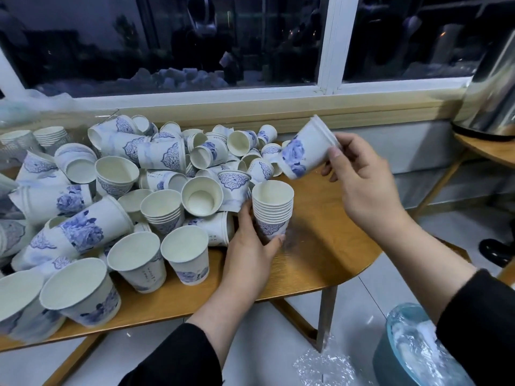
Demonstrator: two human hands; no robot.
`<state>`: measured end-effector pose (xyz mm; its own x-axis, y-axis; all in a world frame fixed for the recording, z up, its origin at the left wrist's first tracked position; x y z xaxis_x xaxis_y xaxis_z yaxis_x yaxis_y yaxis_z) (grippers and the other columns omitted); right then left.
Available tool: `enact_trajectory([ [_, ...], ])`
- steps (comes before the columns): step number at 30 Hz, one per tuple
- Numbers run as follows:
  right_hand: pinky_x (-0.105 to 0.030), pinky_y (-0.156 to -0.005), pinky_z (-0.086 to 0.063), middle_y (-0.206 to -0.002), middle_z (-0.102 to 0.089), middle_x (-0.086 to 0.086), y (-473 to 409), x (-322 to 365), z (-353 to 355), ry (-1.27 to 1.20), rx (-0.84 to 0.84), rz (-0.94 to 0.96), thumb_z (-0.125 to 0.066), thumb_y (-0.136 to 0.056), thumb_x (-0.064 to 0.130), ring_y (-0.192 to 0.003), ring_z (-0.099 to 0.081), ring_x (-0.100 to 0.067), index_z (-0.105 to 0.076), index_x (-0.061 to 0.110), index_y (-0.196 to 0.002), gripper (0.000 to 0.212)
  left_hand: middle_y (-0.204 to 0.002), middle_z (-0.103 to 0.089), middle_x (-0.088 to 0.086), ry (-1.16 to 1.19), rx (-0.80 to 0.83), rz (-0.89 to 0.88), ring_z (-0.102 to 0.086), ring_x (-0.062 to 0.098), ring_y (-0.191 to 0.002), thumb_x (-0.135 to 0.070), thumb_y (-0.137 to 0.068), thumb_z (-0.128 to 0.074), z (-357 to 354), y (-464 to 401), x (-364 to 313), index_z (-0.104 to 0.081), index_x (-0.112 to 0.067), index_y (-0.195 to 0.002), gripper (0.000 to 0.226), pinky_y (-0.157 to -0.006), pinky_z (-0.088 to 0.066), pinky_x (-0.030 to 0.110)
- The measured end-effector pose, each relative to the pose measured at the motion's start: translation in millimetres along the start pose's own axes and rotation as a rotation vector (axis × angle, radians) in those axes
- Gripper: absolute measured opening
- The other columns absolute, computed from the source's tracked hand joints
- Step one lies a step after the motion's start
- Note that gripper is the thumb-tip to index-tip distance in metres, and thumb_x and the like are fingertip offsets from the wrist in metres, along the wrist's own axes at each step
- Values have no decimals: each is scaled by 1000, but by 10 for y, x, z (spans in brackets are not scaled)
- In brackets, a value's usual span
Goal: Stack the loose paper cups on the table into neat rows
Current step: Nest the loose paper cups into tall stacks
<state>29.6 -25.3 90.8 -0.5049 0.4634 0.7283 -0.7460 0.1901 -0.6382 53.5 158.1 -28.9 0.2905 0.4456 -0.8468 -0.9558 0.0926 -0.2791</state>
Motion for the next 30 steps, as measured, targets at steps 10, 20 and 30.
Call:
enact_trajectory([
  [10, -18, -105, -31, -132, -50, 2, 202, 65, -322, 480, 400, 123, -49, -102, 25, -126, -45, -10, -56, 20, -138, 37, -137, -62, 0, -6, 20, -11, -58, 22, -123, -28, -81, -81, 1, 27, -19, -26, -31, -150, 89, -100, -48, 37],
  [20, -26, -112, -35, -136, -58, 8, 472, 32, -319, 353, 457, -11, -36, -97, 44, -131, -47, -3, -65, 15, -128, 51, -132, -61, -8, 50, 114, -13, -58, 11, -120, -31, -76, -86, 54, 94, -90, -32, -26, -150, 91, -93, -42, 20],
  [30, -2, -98, -30, -125, -62, 6, 565, 317, -380, 265, 407, 23, -49, -102, 18, -119, -50, 8, -66, 14, -123, 27, -126, -66, -12, 93, 111, -28, -61, 6, -114, -33, -74, -85, 270, 298, -118, -49, -34, -135, 71, -91, -47, 21],
])
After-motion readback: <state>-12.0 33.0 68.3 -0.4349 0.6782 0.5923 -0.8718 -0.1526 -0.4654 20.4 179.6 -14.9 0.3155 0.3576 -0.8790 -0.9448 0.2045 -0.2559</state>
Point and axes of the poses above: each hand's wrist, its own y-axis away from the middle knuckle, its own z-axis out of the back of the hand, x = y × z, the point moved 3 cm from there along -y, towards the middle knuckle
